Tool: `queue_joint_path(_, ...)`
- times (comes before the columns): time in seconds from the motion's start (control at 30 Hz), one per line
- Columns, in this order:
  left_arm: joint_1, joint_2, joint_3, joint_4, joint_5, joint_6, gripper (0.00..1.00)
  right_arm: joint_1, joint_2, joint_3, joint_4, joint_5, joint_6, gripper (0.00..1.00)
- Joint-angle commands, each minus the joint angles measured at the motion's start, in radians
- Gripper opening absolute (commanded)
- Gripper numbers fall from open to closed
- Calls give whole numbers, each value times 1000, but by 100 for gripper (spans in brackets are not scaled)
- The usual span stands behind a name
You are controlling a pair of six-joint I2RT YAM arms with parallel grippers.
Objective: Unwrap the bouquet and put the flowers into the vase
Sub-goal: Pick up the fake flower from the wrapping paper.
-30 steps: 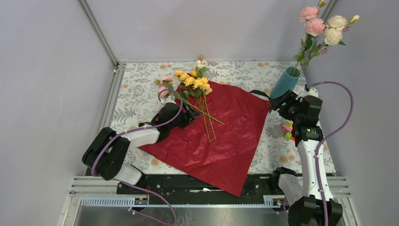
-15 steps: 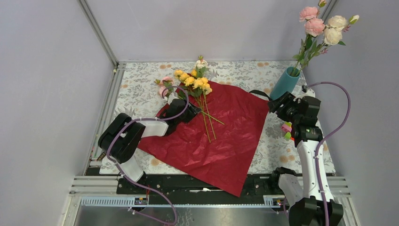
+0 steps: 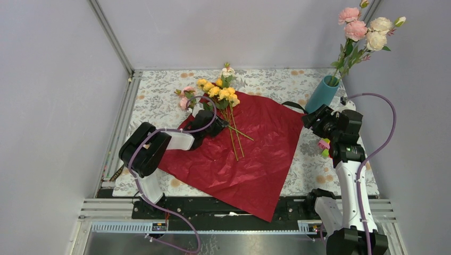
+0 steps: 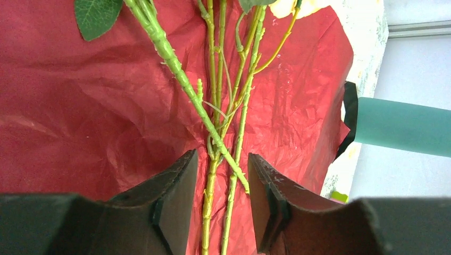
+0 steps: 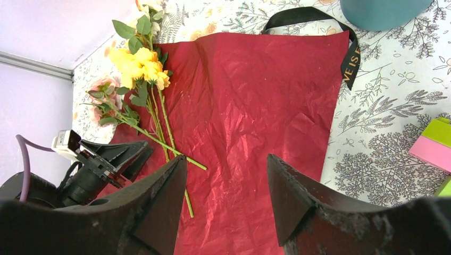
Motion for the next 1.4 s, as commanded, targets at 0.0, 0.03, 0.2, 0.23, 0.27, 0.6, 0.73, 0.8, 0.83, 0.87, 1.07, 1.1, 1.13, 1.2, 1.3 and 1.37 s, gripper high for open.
queue_joint_path(0.0,4,15,31,77,-13,-16,41,9,-21,28,0,-24,-1,63)
queue_joint_path(0.03,5,15,32,76,-14,-15,40,9,-21,27,2,-23,0,63)
queue_joint_path(0.2,14,36,39,74,-13,-20,38,10,-21,26,1,-25,-1,63)
queue_joint_path(0.23,17,38,37,74,-12,-24,38,10,-20,27,1,-24,-3,63)
queue_joint_path(0.27,19,39,37,74,-13,-27,38,10,-21,30,-1,-22,-6,63)
queue_joint_path(0.6,34,59,46,91,-6,-29,35,10,-15,44,-9,-16,-15,63)
queue_joint_path(0.73,35,73,51,90,1,-32,33,10,-15,42,-8,-16,-13,63)
queue_joint_path(0.8,36,77,51,97,2,-37,32,10,-14,43,-9,-17,-13,63)
queue_joint_path(0.83,36,78,52,97,3,-38,30,10,-14,42,-8,-17,-14,63)
queue_joint_path(0.87,36,79,54,97,5,-38,28,10,-14,43,-8,-17,-13,63)
queue_joint_path(1.07,37,92,54,110,6,-56,26,10,-16,40,-8,-21,-13,63)
queue_joint_path(1.1,38,96,53,117,8,-61,26,10,-17,38,-7,-22,-14,63)
queue_joint_path(1.13,38,98,53,125,8,-66,25,10,-18,38,-9,-21,-15,63)
queue_joint_path(1.2,38,102,54,134,10,-75,25,10,-17,38,-12,-22,-17,63)
queue_joint_path(1.3,38,101,54,142,4,-80,25,10,-16,40,-17,-22,-19,63)
queue_joint_path(1.37,38,102,58,139,-2,-75,25,10,-18,40,-19,-22,-20,63)
